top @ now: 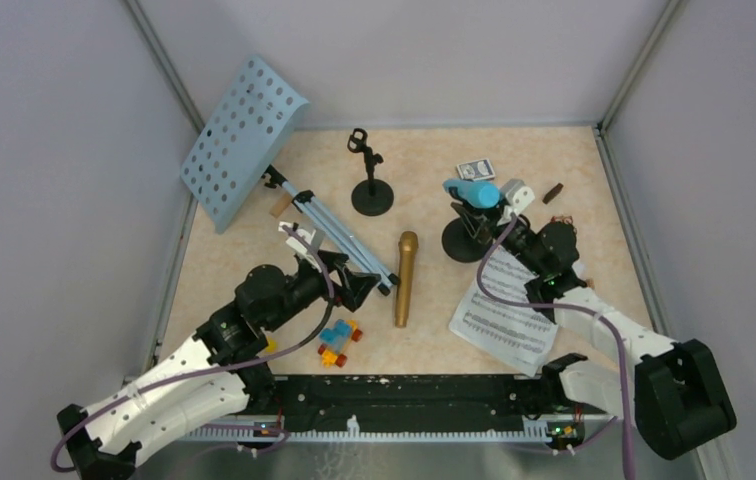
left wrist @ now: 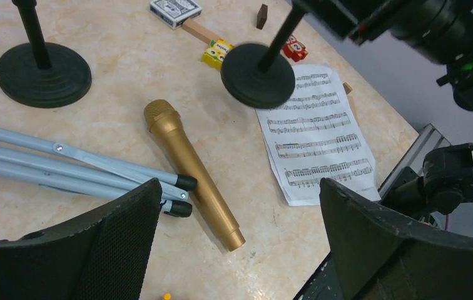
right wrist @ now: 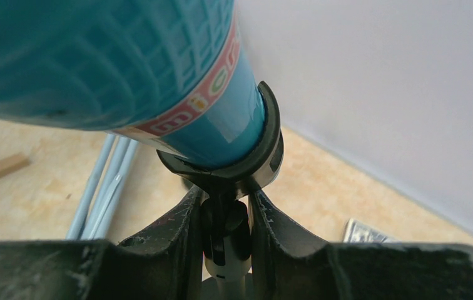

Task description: Pack up the instrument practice props

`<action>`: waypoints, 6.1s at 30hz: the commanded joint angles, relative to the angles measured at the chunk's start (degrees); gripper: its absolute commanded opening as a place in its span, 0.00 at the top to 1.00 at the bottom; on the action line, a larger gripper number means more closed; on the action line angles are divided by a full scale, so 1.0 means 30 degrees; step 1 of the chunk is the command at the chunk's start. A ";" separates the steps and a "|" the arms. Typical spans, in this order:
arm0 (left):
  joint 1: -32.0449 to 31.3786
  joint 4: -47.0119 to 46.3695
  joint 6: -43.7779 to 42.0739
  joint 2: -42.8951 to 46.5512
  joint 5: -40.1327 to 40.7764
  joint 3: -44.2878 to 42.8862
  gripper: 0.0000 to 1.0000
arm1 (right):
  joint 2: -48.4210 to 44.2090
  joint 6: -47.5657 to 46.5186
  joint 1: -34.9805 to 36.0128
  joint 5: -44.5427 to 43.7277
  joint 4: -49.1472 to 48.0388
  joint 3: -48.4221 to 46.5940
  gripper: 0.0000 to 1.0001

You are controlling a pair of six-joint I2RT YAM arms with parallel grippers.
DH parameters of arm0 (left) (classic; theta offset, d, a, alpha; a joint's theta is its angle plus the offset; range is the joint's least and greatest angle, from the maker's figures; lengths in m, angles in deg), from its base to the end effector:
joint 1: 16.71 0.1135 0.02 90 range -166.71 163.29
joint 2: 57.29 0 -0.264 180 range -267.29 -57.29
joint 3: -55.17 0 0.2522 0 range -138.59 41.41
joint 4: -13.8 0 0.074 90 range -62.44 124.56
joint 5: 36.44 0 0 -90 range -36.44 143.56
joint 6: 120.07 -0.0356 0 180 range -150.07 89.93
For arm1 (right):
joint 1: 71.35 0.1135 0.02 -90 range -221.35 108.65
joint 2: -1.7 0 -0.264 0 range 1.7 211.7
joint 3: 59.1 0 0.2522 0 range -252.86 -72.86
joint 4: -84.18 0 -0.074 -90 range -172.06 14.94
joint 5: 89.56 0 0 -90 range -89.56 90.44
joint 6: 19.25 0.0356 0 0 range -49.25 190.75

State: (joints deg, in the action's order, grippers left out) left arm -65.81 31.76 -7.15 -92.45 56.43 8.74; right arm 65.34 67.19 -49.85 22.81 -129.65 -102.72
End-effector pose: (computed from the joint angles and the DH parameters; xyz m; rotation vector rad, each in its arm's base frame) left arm 0.1063 -0.1200 0.3021 0.3623 1.7321 -0.8894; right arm 0.2217 0.1019 0.2892 -0.6140 1.2216 0.5226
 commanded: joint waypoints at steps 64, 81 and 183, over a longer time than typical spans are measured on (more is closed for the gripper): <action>-0.0693 -1.3010 -0.1750 -0.7226 -0.2780 0.2700 0.01 | -0.2751 0.2812 0.2322 -0.0305 -0.9520 0.7336 0.25; -0.2031 -1.6293 -0.0423 -1.1109 -0.1751 0.2920 0.02 | -0.1089 0.2562 0.2906 0.0307 -1.2636 0.7084 0.53; -0.4534 -2.4232 -0.1885 -2.4541 0.5976 -0.3167 1.00 | -1.7552 0.2189 0.5397 -0.6476 1.4716 -0.6773 1.00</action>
State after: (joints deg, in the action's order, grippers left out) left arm -80.15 -44.65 -12.84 -165.64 71.47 -1.33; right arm 13.60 74.36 -34.23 4.10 -86.35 -115.44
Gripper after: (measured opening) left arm 0.359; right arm 0.474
